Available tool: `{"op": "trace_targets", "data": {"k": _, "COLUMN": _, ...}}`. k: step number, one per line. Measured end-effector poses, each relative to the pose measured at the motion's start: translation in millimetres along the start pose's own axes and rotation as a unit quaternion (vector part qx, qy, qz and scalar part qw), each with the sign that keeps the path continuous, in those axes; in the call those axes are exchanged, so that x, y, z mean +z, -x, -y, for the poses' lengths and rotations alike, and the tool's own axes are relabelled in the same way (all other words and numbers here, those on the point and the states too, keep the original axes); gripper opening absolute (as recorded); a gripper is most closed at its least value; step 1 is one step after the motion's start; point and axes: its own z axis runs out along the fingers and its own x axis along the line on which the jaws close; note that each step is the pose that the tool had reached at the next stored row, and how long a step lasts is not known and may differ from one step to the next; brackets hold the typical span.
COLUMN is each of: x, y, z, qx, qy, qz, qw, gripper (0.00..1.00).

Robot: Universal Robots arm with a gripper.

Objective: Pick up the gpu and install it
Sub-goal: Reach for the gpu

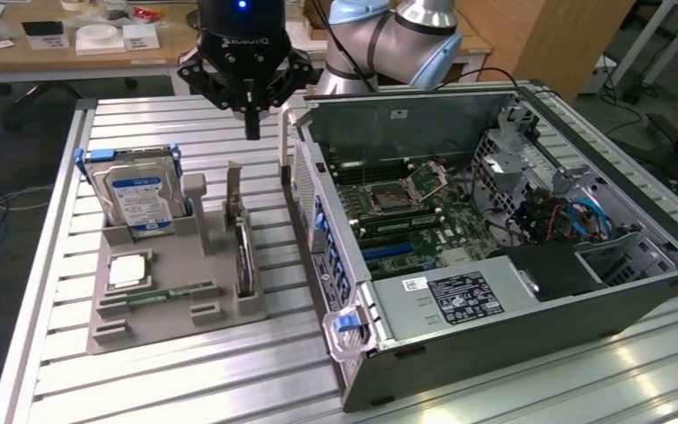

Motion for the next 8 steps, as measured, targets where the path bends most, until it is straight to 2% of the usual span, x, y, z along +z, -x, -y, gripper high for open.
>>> {"op": "trace_targets", "data": {"k": 8, "x": -0.6, "y": -20.3, "z": 2.4, "qx": 0.0, "qy": 0.0, "qz": 0.0, "qw": 1.0, "gripper": 0.11}}
